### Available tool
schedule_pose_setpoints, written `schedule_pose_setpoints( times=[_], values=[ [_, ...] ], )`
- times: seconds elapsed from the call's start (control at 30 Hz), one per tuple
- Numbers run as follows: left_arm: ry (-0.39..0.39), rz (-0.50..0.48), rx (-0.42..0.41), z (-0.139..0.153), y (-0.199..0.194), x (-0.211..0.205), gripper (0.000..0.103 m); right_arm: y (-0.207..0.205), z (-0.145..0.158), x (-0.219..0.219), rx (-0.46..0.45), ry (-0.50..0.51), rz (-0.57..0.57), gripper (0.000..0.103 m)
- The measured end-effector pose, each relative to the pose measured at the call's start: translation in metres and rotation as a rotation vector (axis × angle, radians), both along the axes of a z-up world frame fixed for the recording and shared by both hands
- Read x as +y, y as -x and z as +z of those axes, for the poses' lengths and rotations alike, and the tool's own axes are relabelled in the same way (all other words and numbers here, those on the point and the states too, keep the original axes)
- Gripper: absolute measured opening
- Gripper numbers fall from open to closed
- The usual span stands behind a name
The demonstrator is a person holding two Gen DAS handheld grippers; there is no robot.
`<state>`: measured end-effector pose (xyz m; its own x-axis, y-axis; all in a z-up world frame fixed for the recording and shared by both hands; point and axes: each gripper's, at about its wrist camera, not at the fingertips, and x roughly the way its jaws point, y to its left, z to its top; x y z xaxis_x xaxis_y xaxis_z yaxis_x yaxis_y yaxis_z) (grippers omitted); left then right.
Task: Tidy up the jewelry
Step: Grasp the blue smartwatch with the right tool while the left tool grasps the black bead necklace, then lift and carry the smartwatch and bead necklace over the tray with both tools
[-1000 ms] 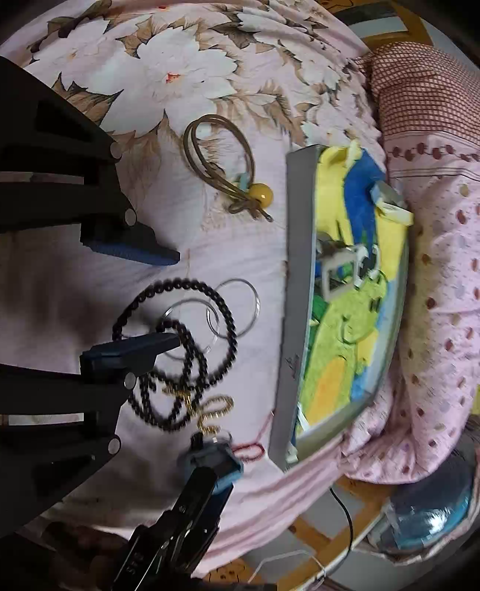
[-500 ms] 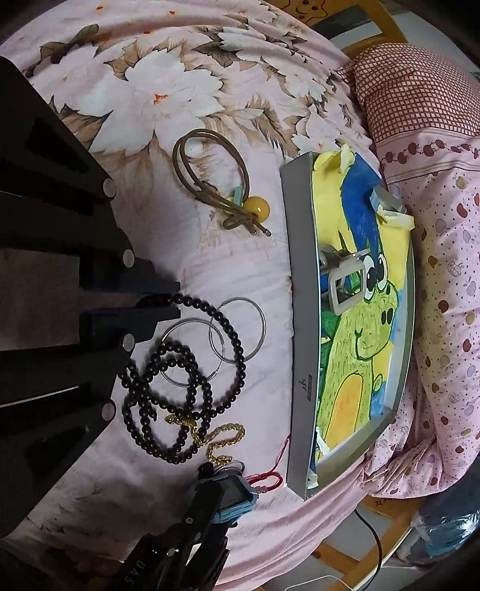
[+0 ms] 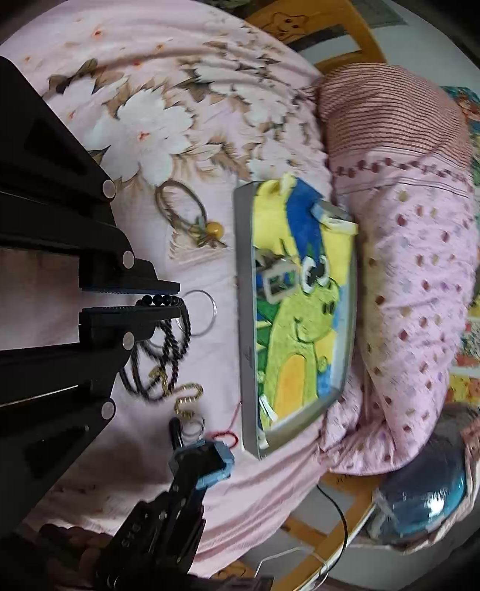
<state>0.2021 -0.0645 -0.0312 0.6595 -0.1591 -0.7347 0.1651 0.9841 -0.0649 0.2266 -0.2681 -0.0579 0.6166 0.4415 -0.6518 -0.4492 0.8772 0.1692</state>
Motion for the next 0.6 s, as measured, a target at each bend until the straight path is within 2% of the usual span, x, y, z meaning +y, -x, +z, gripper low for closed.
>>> schedule_pose_setpoints(
  times=[0.2, 0.47, 0.6],
  values=[
    [-0.001, -0.045, -0.042, 0.018, 0.013, -0.007, 0.003, 0.006, 0.01, 0.001, -0.027, -0.023, 0.015, 0.019],
    [0.042, -0.077, -0.141, 0.065, 0.009, -0.015, 0.003, 0.013, 0.047, -0.011, -0.167, -0.128, 0.036, 0.019],
    [0.046, -0.103, -0.202, 0.091, 0.0, -0.025, 0.003, 0.004, 0.061, -0.015, -0.218, -0.153, 0.039, 0.019]
  ],
)
